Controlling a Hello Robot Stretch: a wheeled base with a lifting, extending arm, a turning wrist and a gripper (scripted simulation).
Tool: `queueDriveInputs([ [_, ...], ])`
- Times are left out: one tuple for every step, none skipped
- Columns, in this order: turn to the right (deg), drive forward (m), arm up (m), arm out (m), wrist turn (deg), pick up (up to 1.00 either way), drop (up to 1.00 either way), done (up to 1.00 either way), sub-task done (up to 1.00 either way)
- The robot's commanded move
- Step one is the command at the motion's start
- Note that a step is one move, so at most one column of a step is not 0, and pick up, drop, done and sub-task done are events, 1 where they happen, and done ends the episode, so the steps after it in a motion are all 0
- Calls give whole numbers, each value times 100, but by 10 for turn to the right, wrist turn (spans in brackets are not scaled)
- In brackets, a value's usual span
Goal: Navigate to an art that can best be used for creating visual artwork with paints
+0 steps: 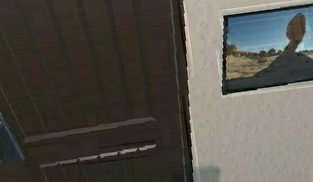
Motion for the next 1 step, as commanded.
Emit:
queueDriveInputs([
  [-90,0,0,0,0,0,0,0,0],
])
